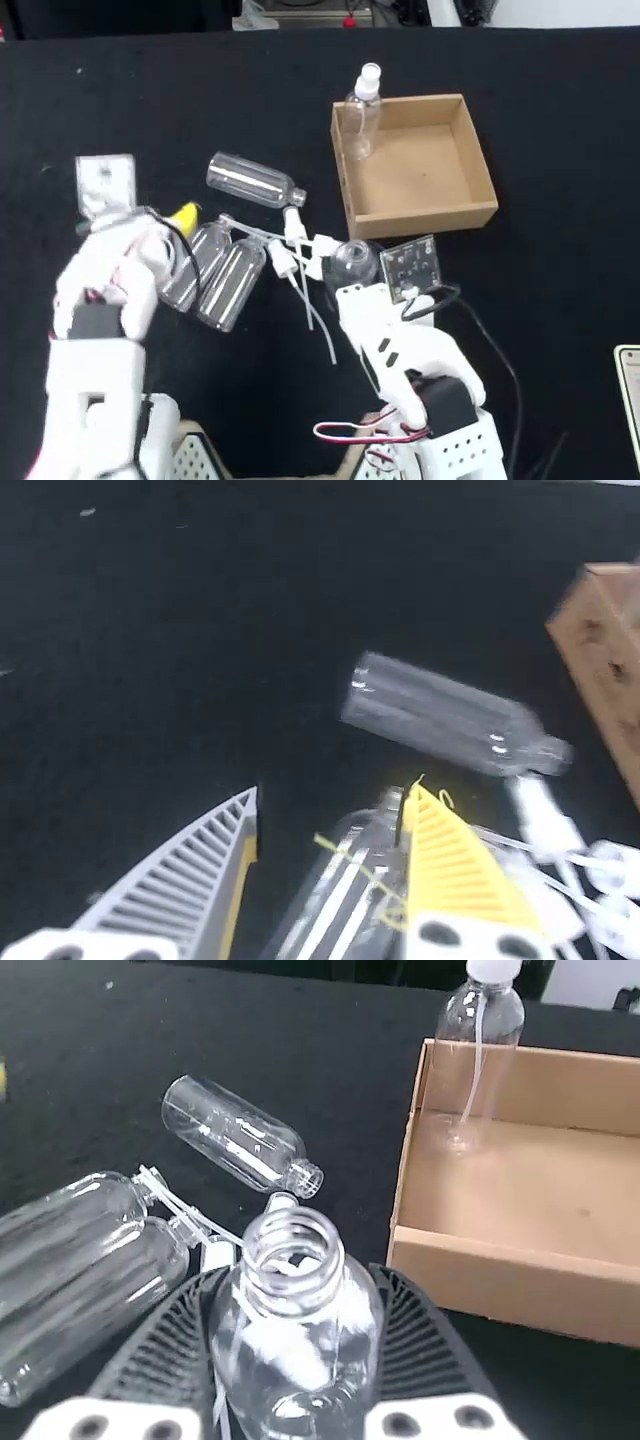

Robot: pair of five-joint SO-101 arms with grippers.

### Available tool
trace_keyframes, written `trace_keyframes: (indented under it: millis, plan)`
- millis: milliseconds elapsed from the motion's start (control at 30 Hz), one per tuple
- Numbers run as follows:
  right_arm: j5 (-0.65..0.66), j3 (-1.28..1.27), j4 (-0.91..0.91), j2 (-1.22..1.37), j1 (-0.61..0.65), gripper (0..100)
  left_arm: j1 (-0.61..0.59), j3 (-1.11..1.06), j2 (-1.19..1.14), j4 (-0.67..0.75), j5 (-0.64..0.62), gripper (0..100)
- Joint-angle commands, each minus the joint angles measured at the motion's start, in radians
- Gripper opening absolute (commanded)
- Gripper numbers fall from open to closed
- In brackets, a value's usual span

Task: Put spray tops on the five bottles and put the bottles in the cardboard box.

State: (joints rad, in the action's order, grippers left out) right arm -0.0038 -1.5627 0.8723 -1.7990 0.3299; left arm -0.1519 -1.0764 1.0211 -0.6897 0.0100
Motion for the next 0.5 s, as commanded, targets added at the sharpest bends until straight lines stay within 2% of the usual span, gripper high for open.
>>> trace_keyframes:
  millis: [0, 100, 267, 400, 467]
  plan:
    - [0.052, 0.039, 0.002, -0.099, 0.005, 2.2, -0.074, 0.226, -0.301, -0.04, 0.011, 23]
    - [0.057, 0.038, 0.002, -0.099, -0.002, 2.2, -0.125, 0.433, -0.56, -0.161, 0.009, 23]
    - [0.057, 0.038, 0.002, -0.099, -0.086, 2.2, -0.193, 0.837, -0.862, -0.483, 0.008, 23]
    - [0.057, 0.027, 0.0, -0.099, -0.138, 2.2, -0.174, 1.081, -1.01, -0.678, 0.014, 23]
    - [0.057, 0.018, 0.0, -0.097, -0.147, 2.2, -0.139, 1.165, -1.057, -0.75, 0.058, 23]
